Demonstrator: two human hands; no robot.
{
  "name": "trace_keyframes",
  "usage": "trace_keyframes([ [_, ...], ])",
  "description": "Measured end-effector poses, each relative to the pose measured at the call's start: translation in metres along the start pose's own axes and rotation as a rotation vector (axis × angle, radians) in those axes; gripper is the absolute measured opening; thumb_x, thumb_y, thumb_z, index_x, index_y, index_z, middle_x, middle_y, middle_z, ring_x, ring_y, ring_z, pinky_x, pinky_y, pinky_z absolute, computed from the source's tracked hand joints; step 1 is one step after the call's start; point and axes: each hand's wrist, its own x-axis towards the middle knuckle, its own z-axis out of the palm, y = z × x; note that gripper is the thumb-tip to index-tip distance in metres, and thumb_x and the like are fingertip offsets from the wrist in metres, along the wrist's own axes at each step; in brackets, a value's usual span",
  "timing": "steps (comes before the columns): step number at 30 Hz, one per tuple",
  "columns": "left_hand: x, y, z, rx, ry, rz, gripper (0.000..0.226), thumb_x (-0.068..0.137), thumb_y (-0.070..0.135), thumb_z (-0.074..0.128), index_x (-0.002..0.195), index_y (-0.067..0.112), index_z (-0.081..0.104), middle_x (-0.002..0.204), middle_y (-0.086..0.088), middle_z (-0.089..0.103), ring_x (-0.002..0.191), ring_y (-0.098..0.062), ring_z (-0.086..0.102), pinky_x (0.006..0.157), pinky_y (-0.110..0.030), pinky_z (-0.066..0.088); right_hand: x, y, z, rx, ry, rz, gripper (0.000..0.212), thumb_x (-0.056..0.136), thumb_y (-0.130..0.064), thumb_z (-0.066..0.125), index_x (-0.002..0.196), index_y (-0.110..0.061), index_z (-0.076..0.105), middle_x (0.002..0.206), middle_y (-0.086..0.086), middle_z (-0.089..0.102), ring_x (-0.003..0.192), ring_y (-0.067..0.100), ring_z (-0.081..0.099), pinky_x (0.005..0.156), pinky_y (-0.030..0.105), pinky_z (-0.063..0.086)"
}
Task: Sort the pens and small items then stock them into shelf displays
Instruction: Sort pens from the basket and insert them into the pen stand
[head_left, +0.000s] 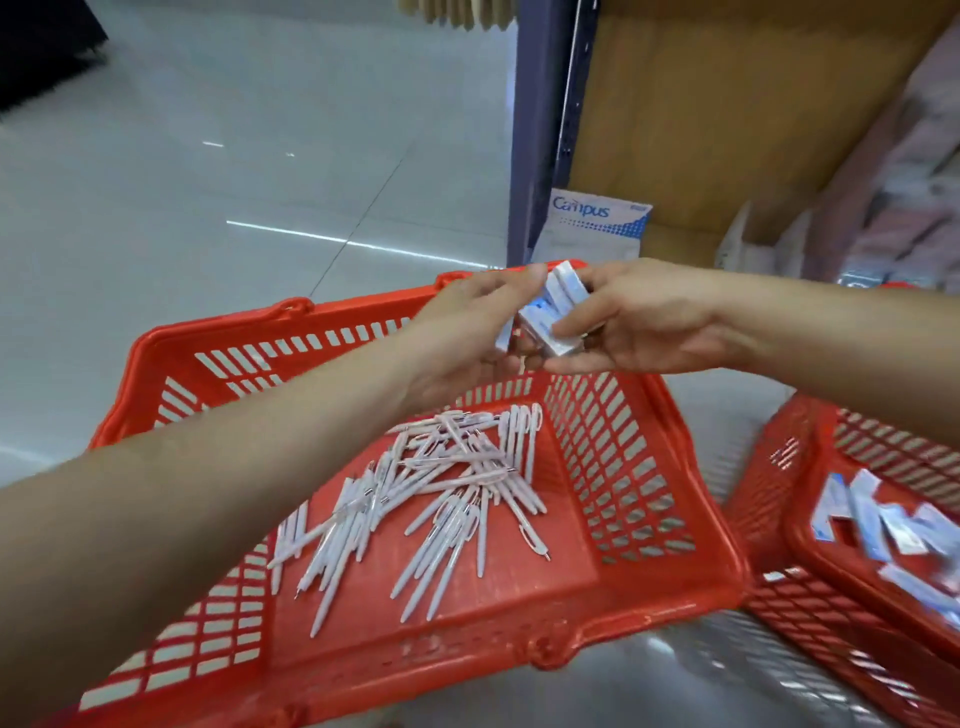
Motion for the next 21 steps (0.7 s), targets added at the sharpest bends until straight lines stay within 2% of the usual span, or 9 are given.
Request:
trace_keyframes([
  [3, 0.009, 0.017, 0.039, 0.107, -0.033, 0.065, 0.018, 0.092, 0.027, 0.060, 0.105, 0.015, 0.055, 0.066, -0.003, 0.064, 0.048, -0.009, 0.055, 0.044, -0.018, 0.045, -0.040, -0.004, -0.028, 0.131, 0.013, -0.082, 0.043, 0.089, 0.014, 0.038, 0.125, 0.000, 0.057, 0.116, 0.021, 0.067, 0.102, 0.029, 0.069, 0.080, 0.034, 0.059],
  [5, 0.014, 0.028, 0.068, 0.137, -0.066, 0.095, 0.014, 0.090, 0.019, 0.062, 0.100, 0.013, 0.053, 0.062, -0.005, 0.065, 0.044, -0.010, 0.058, 0.042, -0.019, 0.047, -0.064, -0.003, -0.049, 0.186, 0.029, -0.118, 0.044, 0.088, 0.014, 0.034, 0.126, 0.004, 0.055, 0.118, 0.025, 0.065, 0.106, 0.034, 0.067, 0.082, 0.036, 0.059],
  [8, 0.026, 0.039, 0.113, 0.265, -0.145, 0.132, 0.021, 0.086, 0.014, 0.068, 0.102, 0.007, 0.056, 0.082, -0.016, 0.069, 0.067, -0.025, 0.069, 0.061, -0.034, 0.059, -0.099, 0.001, -0.087, 0.131, 0.085, -0.120, 0.039, 0.091, 0.014, 0.035, 0.122, 0.004, 0.057, 0.113, 0.024, 0.067, 0.101, 0.034, 0.069, 0.076, 0.032, 0.060],
  [10, 0.033, 0.043, 0.147, 0.332, -0.195, 0.133, 0.030, 0.084, 0.011, 0.070, 0.109, 0.001, 0.056, 0.096, -0.023, 0.068, 0.084, -0.033, 0.070, 0.074, -0.045, 0.059, -0.122, 0.007, -0.115, 0.078, 0.146, -0.126, 0.036, 0.091, 0.013, 0.041, 0.118, -0.001, 0.061, 0.106, 0.020, 0.069, 0.090, 0.028, 0.072, 0.070, 0.028, 0.060],
  [11, 0.038, 0.044, 0.165, 0.354, -0.217, 0.132, 0.032, 0.084, 0.008, 0.070, 0.110, 0.000, 0.055, 0.098, -0.024, 0.067, 0.085, -0.033, 0.070, 0.075, -0.046, 0.059, -0.133, 0.012, -0.128, 0.049, 0.189, -0.137, 0.035, 0.091, 0.012, 0.044, 0.117, -0.004, 0.062, 0.102, 0.018, 0.071, 0.085, 0.026, 0.072, 0.068, 0.028, 0.061],
  [14, 0.053, 0.032, 0.221, 0.469, -0.280, 0.151, 0.028, 0.082, 0.005, 0.070, 0.107, 0.004, 0.057, 0.091, -0.015, 0.065, 0.076, -0.022, 0.066, 0.070, -0.036, 0.059, -0.164, 0.041, -0.167, -0.061, 0.383, -0.179, 0.029, 0.088, 0.009, 0.057, 0.108, -0.010, 0.064, 0.081, 0.008, 0.072, 0.064, 0.016, 0.069, 0.055, 0.025, 0.059],
  [16, 0.065, 0.011, 0.255, 0.673, -0.301, 0.236, 0.023, 0.077, 0.010, 0.072, 0.098, 0.014, 0.063, 0.087, -0.008, 0.066, 0.072, -0.017, 0.061, 0.067, -0.034, 0.055, -0.179, 0.070, -0.194, -0.167, 0.504, -0.175, 0.027, 0.083, 0.008, 0.065, 0.105, -0.007, 0.066, 0.081, 0.009, 0.070, 0.063, 0.016, 0.065, 0.054, 0.026, 0.057],
  [19, 0.080, -0.033, 0.298, 0.983, -0.346, 0.322, 0.025, 0.077, 0.014, 0.067, 0.101, 0.019, 0.063, 0.081, 0.001, 0.061, 0.076, -0.018, 0.056, 0.065, -0.029, 0.042, -0.195, 0.121, -0.228, -0.260, 0.610, -0.089, 0.023, 0.078, 0.010, 0.070, 0.091, -0.009, 0.065, 0.075, 0.009, 0.067, 0.059, 0.013, 0.063, 0.051, 0.024, 0.054],
  [21, 0.090, -0.068, 0.321, 1.125, -0.389, 0.316, 0.029, 0.080, 0.013, 0.063, 0.108, 0.020, 0.060, 0.087, 0.000, 0.062, 0.087, -0.023, 0.060, 0.069, -0.027, 0.042, -0.198, 0.155, -0.243, -0.297, 0.664, -0.027, 0.021, 0.079, 0.008, 0.070, 0.083, -0.010, 0.060, 0.065, 0.006, 0.061, 0.049, 0.007, 0.060, 0.048, 0.021, 0.051],
])
